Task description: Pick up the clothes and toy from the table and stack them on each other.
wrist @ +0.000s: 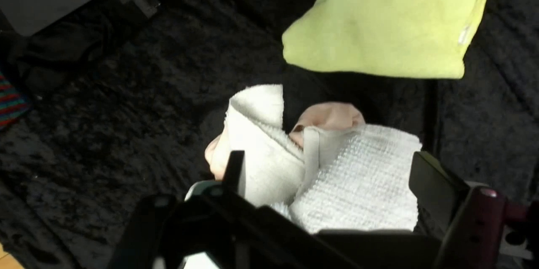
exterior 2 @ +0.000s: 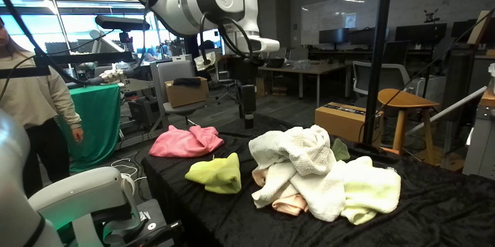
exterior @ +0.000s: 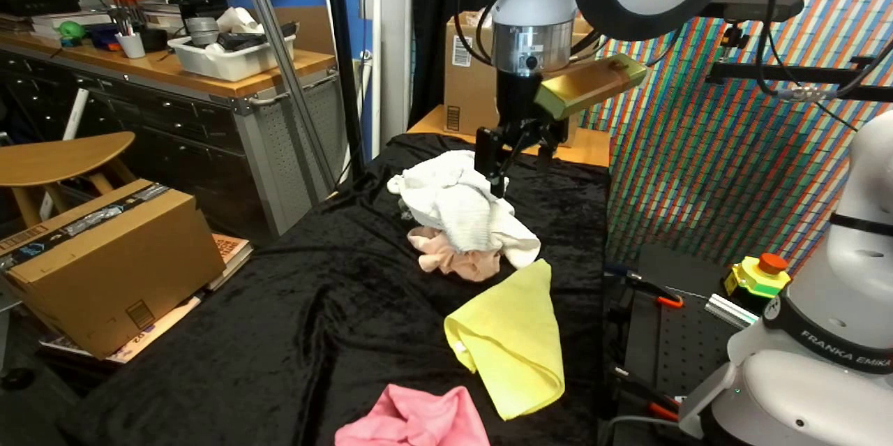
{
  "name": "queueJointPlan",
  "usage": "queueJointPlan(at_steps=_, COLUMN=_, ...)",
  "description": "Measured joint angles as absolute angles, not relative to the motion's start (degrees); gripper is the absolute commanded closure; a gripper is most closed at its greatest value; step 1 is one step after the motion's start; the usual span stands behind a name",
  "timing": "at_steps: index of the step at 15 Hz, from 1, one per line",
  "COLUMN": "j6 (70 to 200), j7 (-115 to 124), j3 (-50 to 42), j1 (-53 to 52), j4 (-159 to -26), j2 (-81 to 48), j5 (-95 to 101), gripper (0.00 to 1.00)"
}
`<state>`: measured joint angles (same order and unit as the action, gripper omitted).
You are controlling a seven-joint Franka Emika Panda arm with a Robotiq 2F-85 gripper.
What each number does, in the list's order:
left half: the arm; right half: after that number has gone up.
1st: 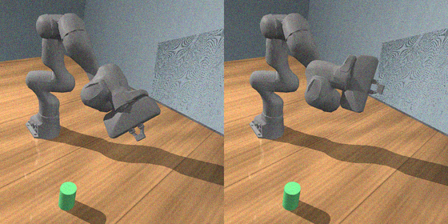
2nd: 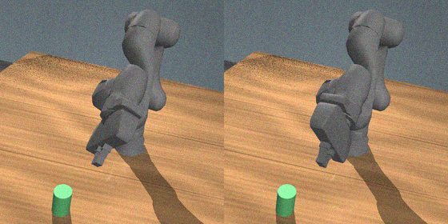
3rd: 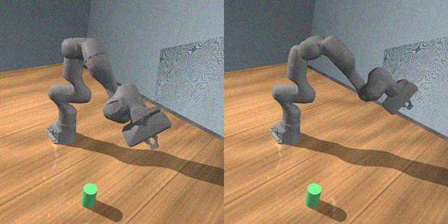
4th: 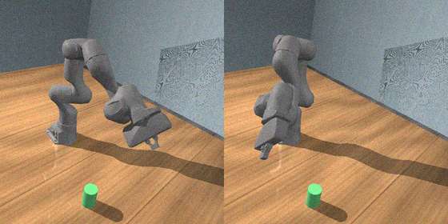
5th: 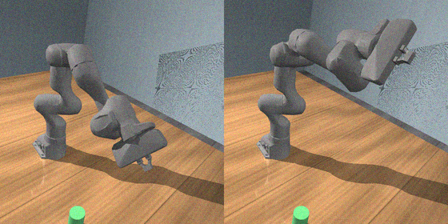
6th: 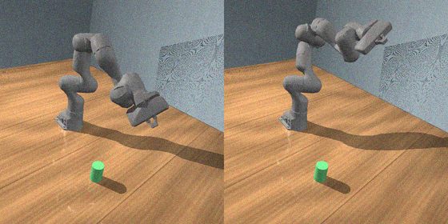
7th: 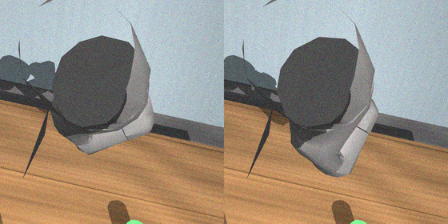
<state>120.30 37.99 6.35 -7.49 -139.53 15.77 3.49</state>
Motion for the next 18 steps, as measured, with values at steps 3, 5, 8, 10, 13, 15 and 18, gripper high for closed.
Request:
queueJointPlan(at_steps=3, j6=120.4, j7=35.4, j3=7.5, j1=-7.5, j4=-143.0, j2=18.3, j5=-0.3, gripper=0.00)
queueJointPlan(at_steps=5, j6=120.4, j7=33.1, j3=7.9, j1=-7.5, j4=-144.7, j2=19.4, j5=-2.1, gripper=0.00)
queueJointPlan(at_steps=8, j6=121.4, j7=29.9, j3=8.1, j1=-7.5, j4=-147.0, j2=20.0, j5=-3.5, gripper=0.00)
queueJointPlan(at_steps=10, j6=124.2, j7=27.2, j3=8.2, j1=-7.5, j4=-148.9, j2=19.7, j5=-5.3, gripper=0.00)
queueJointPlan(at_steps=13, j6=129.9, j7=22.4, j3=8.2, j1=-7.7, j4=-151.8, j2=18.4, j5=-8.7, gripper=0.00)
queueJointPlan(at_steps=15, j6=133.5, j7=19.3, j3=8.2, j1=-8.0, j4=-153.3, j2=17.0, j5=-11.0, gripper=0.00)
queueJointPlan(at_steps=18, j6=137.6, j7=14.5, j3=7.9, j1=-8.6, j4=-154.9, j2=14.5, j5=-16.1, gripper=0.00)
